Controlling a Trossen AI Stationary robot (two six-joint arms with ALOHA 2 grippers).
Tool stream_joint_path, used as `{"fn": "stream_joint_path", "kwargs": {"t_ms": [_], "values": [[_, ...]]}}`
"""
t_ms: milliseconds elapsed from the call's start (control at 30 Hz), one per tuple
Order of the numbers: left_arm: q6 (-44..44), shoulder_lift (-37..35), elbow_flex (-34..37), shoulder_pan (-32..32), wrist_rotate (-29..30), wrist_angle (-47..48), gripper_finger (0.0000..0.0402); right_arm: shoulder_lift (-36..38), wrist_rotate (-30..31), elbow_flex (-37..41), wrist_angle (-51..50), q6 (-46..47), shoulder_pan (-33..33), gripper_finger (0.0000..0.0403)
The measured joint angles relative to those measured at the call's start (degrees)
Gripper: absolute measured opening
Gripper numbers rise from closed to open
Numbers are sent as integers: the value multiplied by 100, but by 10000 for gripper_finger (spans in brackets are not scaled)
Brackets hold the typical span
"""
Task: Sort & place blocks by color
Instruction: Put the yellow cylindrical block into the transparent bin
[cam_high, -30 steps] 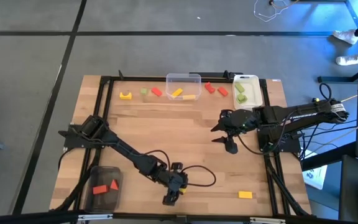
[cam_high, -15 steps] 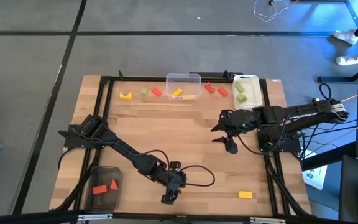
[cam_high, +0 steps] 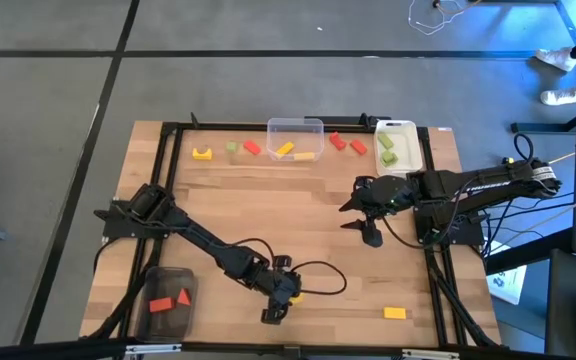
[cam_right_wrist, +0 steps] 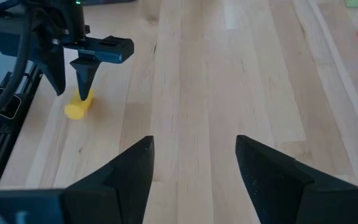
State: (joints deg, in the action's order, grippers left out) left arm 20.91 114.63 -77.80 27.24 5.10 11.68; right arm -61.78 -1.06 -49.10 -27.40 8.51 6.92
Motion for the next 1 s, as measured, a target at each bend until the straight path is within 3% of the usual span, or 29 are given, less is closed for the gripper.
{"fn": "stream_joint_path", "kwargs": {"t_ms": [300,467,667,1000], "values": [[356,0,-2,-2,-156,67,160,0,0,0,0,0,0,226],[1025,0,-4,20,-185,539,160,1,0,0,1,0,-1,226],[1409,0,-4,152,-483,392,160,2,0,0,2,0,0,226],[1390,0,-4,348,29,367,160,2,0,0,9,0,0,226]]}}
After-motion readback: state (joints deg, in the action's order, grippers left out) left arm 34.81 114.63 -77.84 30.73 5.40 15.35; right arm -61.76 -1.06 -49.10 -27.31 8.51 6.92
